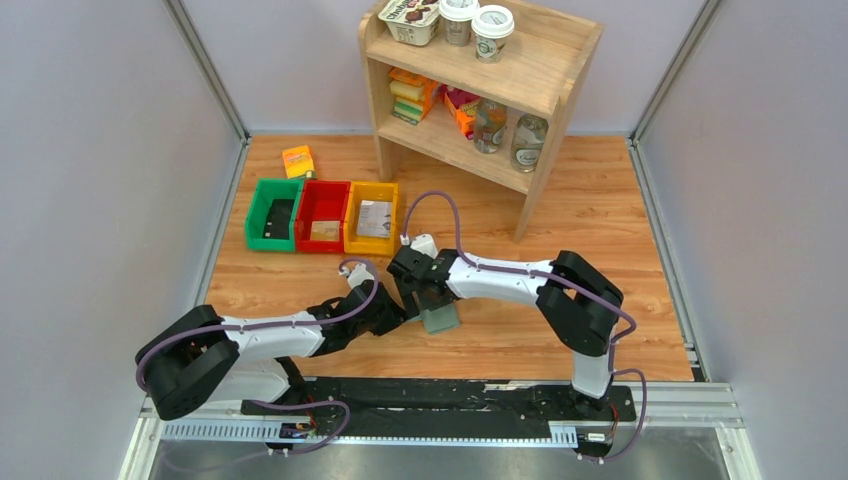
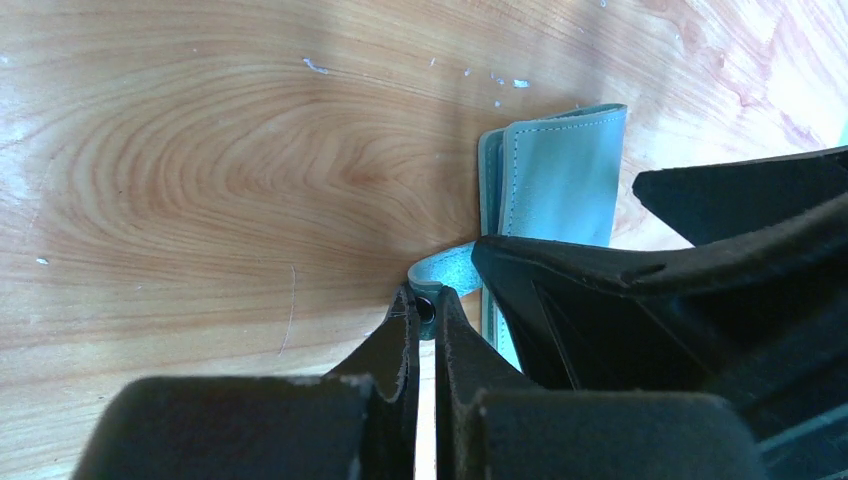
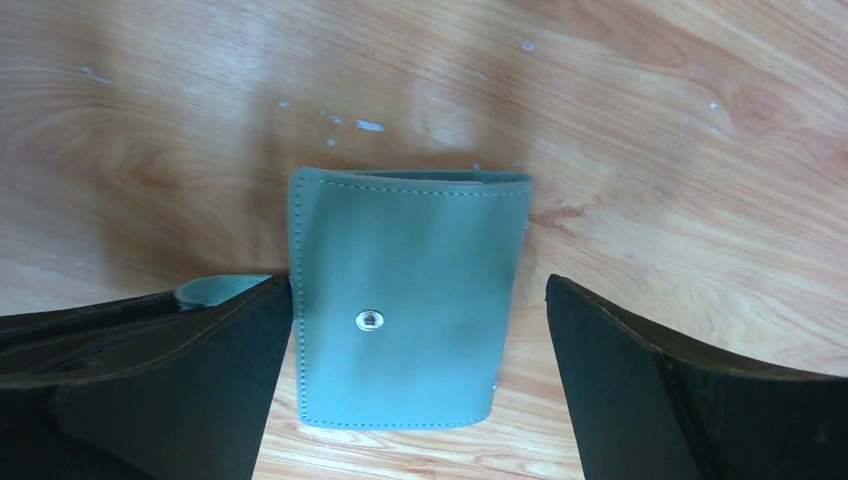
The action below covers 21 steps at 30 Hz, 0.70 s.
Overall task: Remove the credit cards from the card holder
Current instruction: Open the card holder at the center of the board.
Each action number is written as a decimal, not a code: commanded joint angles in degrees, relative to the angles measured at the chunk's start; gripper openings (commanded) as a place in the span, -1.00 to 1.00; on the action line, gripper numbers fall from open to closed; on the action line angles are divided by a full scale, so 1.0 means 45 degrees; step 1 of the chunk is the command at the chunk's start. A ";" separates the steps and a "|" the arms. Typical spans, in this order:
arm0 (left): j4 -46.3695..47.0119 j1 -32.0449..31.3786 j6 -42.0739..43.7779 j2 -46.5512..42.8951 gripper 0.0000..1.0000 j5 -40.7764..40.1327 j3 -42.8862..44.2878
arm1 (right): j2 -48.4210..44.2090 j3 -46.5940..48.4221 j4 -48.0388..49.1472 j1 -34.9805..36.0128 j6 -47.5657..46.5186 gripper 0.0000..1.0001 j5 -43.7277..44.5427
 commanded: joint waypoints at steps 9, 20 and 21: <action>-0.3726 -0.0010 -0.0093 -0.0232 -1.00 -0.1088 0.0395 | -0.2246 -0.0716 -0.1046 -0.0453 -0.0275 1.00 0.1505; -0.4469 0.0010 -0.0015 -0.0427 -1.00 -0.1421 0.0707 | -0.4378 -0.4171 0.0690 -0.2718 -0.0529 1.00 -0.0173; -0.4528 -0.0010 0.0023 -0.0485 -1.00 -0.1421 0.0746 | -0.4417 -0.4503 0.0867 -0.2913 -0.0529 1.00 -0.0291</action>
